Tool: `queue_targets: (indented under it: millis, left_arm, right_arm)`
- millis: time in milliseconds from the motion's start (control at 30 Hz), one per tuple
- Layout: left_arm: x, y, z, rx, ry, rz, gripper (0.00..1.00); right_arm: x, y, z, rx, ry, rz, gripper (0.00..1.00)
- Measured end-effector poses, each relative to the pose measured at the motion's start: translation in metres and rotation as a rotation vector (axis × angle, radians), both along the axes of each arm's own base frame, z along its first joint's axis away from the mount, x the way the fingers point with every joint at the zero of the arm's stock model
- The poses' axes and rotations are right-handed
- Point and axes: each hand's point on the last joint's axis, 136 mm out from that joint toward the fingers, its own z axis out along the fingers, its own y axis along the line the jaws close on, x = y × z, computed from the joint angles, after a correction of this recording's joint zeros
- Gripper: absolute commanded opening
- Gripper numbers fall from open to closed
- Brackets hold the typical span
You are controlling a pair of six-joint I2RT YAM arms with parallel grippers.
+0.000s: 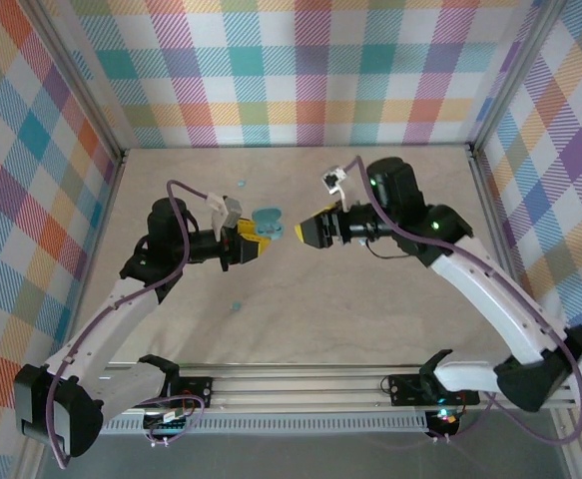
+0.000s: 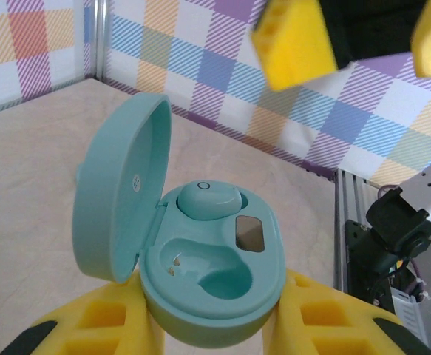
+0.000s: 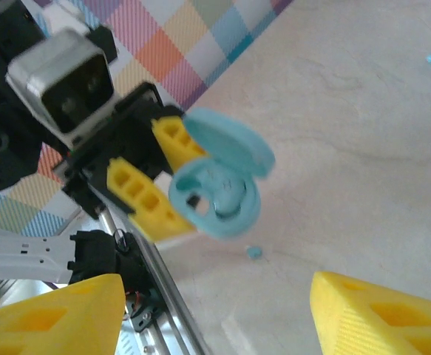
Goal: Insert the wireless bluetooth earbuds into the charging case
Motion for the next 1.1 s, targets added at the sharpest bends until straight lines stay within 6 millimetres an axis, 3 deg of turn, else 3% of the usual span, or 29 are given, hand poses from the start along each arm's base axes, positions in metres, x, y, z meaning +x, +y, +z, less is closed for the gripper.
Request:
queue_targets:
  millis: [133, 300, 433, 533, 667, 767, 967, 1100]
  left_arm:
    - [0.004, 0.003, -0.001, 0.004, 0.003, 0.024, 0.23]
    - [0.009, 0.008, -0.002, 0.008, 0.004, 0.049, 0.23]
    - [0.01, 0.01, -0.004, 0.018, 0.019, 0.065, 0.23]
    - [0.008, 0.012, -0.005, 0.022, 0.024, 0.074, 0.23]
    - [0.005, 0.015, 0.002, 0.018, 0.005, 0.089, 0.23]
    - [0.003, 0.016, 0.007, 0.014, -0.01, 0.096, 0.23]
    - [0.003, 0.018, 0.011, 0.021, -0.004, 0.109, 0.23]
    - [0.003, 0.019, 0.011, 0.026, 0.004, 0.113, 0.23]
  right_arm:
    - [-0.004, -0.017, -0.049, -0.041, 0.12, -0.116, 0.58]
    - [-0.008, -0.024, -0.147, -0.12, 0.373, -0.238, 0.55]
    - [-0.019, -0.011, -0.211, -0.204, 0.524, -0.285, 0.48]
    - [-0.027, 0.01, -0.24, -0.246, 0.581, -0.284, 0.44]
    - [-0.037, 0.043, -0.273, -0.304, 0.635, -0.254, 0.41]
    - [-0.038, 0.07, -0.287, -0.328, 0.657, -0.228, 0.38]
    - [-0.035, 0.123, -0.289, -0.296, 0.674, -0.196, 0.32]
    - [-0.037, 0.136, -0.29, -0.27, 0.721, -0.23, 0.27]
